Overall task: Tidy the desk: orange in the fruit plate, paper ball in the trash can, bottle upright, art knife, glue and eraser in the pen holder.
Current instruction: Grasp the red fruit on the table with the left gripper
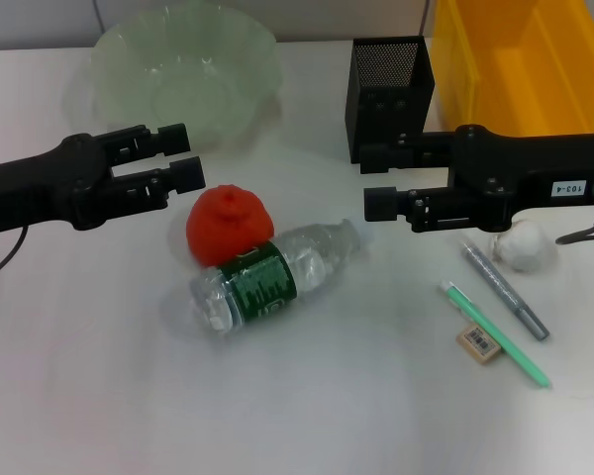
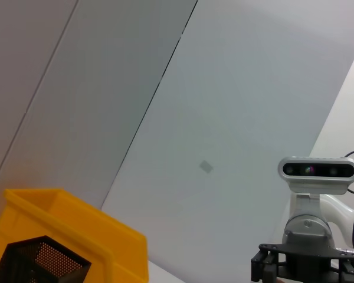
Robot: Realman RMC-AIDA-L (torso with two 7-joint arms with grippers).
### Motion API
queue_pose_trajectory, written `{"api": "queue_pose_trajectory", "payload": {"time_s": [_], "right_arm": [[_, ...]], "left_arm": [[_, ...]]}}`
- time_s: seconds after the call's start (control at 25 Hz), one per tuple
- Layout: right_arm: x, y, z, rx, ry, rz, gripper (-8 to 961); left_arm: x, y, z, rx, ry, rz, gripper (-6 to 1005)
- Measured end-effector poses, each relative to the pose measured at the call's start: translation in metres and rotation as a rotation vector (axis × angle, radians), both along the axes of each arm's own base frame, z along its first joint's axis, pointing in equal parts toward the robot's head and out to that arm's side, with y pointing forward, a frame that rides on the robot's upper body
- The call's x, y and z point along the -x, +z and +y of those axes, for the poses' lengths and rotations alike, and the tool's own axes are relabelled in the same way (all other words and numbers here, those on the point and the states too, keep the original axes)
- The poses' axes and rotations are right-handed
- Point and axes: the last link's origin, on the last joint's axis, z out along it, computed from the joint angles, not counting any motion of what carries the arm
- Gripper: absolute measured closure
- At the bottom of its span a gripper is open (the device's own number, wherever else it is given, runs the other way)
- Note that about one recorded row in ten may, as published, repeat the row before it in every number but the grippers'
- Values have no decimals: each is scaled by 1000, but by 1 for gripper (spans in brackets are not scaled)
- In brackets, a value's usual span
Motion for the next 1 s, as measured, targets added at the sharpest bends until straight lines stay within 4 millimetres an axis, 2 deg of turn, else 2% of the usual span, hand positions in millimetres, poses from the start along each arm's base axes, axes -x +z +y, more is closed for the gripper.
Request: {"api": "queue_pose_trajectory", "payload": {"time_s": [0.52, 0.72, 0.8, 0.84, 1.0], "right_arm": [[-3, 1, -1, -11, -15, 16, 239], [-20, 17, 5, -146, -123, 90, 239], [-35, 26, 7, -259, -198, 143, 239], [-35, 26, 7, -259, -198, 143, 239], [-54, 34, 2, -361, -273, 234, 240]], "left_arm": [[1, 0, 2, -7, 10, 12, 271], [12, -12, 13, -29, 84, 107, 272], [16, -23, 18, -25, 105, 186, 272], [16, -23, 18, -25, 105, 186, 273], [21, -45, 25, -41, 84, 314, 273]]}}
